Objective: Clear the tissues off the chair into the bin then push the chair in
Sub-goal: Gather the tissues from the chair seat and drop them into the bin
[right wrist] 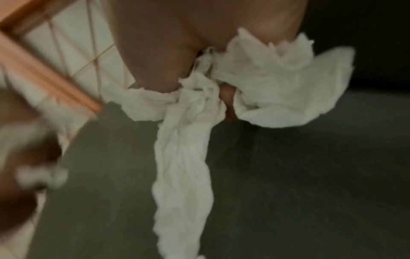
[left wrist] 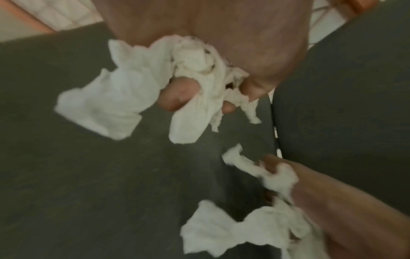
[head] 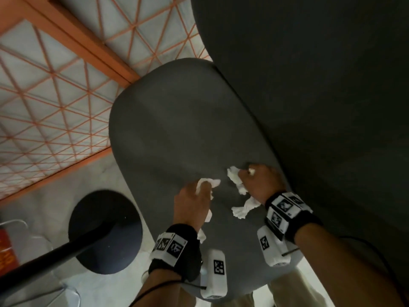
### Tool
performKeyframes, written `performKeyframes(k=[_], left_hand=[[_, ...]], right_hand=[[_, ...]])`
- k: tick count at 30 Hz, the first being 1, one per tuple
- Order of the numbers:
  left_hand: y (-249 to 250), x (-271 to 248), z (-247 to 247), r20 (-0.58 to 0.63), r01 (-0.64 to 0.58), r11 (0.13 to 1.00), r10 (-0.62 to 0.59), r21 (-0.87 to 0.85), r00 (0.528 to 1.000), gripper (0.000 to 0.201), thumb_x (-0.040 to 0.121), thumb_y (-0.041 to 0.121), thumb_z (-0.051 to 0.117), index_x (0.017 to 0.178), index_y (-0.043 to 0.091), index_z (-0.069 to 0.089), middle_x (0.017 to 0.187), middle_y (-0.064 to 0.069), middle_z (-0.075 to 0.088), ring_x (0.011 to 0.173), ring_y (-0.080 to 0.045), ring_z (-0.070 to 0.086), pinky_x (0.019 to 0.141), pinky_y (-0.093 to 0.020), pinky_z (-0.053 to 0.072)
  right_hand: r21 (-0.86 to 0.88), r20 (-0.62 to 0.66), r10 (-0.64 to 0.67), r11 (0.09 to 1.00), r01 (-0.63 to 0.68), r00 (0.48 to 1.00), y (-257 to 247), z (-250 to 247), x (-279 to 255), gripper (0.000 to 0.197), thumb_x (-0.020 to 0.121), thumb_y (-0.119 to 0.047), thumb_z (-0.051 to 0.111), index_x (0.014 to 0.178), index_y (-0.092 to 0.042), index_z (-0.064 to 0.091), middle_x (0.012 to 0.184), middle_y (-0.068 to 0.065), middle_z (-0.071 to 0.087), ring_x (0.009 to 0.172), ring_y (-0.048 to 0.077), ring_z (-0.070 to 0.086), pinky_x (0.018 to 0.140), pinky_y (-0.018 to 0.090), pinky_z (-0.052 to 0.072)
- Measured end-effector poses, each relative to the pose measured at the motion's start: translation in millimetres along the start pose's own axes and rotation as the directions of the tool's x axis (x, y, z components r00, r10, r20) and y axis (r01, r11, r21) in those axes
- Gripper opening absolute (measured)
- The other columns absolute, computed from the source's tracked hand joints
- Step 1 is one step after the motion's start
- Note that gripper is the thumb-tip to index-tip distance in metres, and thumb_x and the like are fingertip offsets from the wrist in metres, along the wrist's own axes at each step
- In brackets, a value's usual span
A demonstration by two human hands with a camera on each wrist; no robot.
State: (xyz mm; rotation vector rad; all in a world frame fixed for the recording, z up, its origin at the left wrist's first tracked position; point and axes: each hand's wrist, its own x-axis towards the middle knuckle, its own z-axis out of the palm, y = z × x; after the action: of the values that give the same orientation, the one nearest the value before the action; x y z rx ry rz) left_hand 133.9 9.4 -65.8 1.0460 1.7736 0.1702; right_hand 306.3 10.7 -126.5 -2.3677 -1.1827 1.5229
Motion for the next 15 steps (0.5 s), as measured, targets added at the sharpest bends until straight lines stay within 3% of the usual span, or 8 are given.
performKeyframes(k=[2,4,5,7,9,11,12,15], left_hand=[[-17.8,-10.9,-1.9,-0.012,0.044,0.999,-0.045,-0.019,0.999,0.028,0.098,0.035,0.045,0.110,0.032,0.070,0.081,0.005,0.068,0.074,-0.011,0.067,0.062,-0.024,0.053],[-40.8,-21.3,-0.7,-0.017,0.106,0.994,-0.106,0.017,0.994,0.029,0.100,0.036,0.043,0.112,0.022,0.065,0.088,0.002,0.069,0.082,-0.015,0.066,0.070,-0.026,0.050],[-52.7,-27.1,0.7,-0.008,0.132,0.991,-0.132,0.008,0.991,0.030,0.101,0.036,0.042,0.115,0.020,0.063,0.095,0.000,0.070,0.089,-0.017,0.067,0.077,-0.030,0.051],[-73.5,-42.4,4.5,0.015,0.162,0.985,-0.161,-0.060,0.987,0.025,0.101,0.032,0.042,0.118,0.030,0.060,0.102,0.004,0.071,0.095,-0.011,0.067,0.084,-0.030,0.053],[-87.1,-62.6,8.3,0.029,0.173,0.972,-0.171,-0.156,0.985,0.025,0.101,0.021,0.043,0.107,0.039,0.059,0.100,0.014,0.069,0.086,0.009,0.065,0.077,-0.014,0.051],[-97.6,-82.5,11.7,0.026,0.164,0.949,-0.163,-0.269,0.986,0.039,0.100,0.005,0.041,0.101,0.038,0.061,0.102,0.017,0.067,0.083,0.016,0.063,0.076,-0.006,0.049],[-103.7,-91.8,14.4,0.033,0.167,0.936,-0.165,-0.310,0.986,0.043,0.099,-0.001,0.039,0.102,0.035,0.063,0.105,0.016,0.067,0.086,0.014,0.064,0.078,-0.006,0.049],[-129.8,-118.7,24.6,-0.036,0.177,0.934,-0.197,-0.310,0.980,0.037,0.096,-0.004,0.044,0.099,0.023,0.068,0.096,0.008,0.071,0.083,0.004,0.067,0.072,-0.009,0.051]], right_hand=[[0.227,-0.049,0.020,0.974,-0.008,0.999,10.1,-1.3,-15.7,0.024,0.085,-0.024,0.062,0.064,-0.014,0.057,0.068,0.004,0.066,0.066,0.021,0.063,0.060,0.022,0.050],[0.358,-0.074,0.040,0.934,-0.011,0.996,20.7,-2.2,-32.6,0.026,0.085,-0.005,0.062,0.062,-0.012,0.053,0.062,0.002,0.058,0.060,0.017,0.057,0.050,0.012,0.043],[0.382,-0.084,0.043,0.924,-0.008,0.996,27.3,-1.7,-38.7,0.027,0.085,0.001,0.061,0.063,-0.012,0.052,0.063,0.003,0.057,0.061,0.017,0.055,0.051,0.013,0.043],[0.405,-0.091,0.042,0.914,-0.001,0.995,40.1,-0.3,-49.6,0.029,0.086,0.005,0.058,0.065,-0.013,0.049,0.066,0.005,0.054,0.065,0.020,0.053,0.058,0.024,0.043],[0.426,-0.084,0.020,0.905,0.018,0.996,49.3,0.9,-59.1,0.029,0.088,0.008,0.054,0.069,-0.014,0.048,0.073,0.008,0.055,0.074,0.025,0.056,0.069,0.033,0.047],[0.545,0.002,0.014,0.839,-0.013,1.000,51.9,2.3,-67.9,0.027,0.090,0.010,0.049,0.077,-0.014,0.050,0.087,0.011,0.059,0.084,0.032,0.061,0.076,0.049,0.054],[0.618,0.081,0.014,0.784,-0.062,0.997,49.9,2.2,-72.3,0.025,0.091,0.009,0.047,0.083,-0.014,0.052,0.092,0.011,0.060,0.084,0.033,0.062,0.071,0.053,0.056],[0.630,0.224,-0.047,0.769,-0.108,0.973,38.4,4.7,-85.6,0.022,0.095,0.001,0.049,0.105,-0.017,0.058,0.091,0.014,0.065,0.070,0.026,0.063,0.046,0.032,0.052]])
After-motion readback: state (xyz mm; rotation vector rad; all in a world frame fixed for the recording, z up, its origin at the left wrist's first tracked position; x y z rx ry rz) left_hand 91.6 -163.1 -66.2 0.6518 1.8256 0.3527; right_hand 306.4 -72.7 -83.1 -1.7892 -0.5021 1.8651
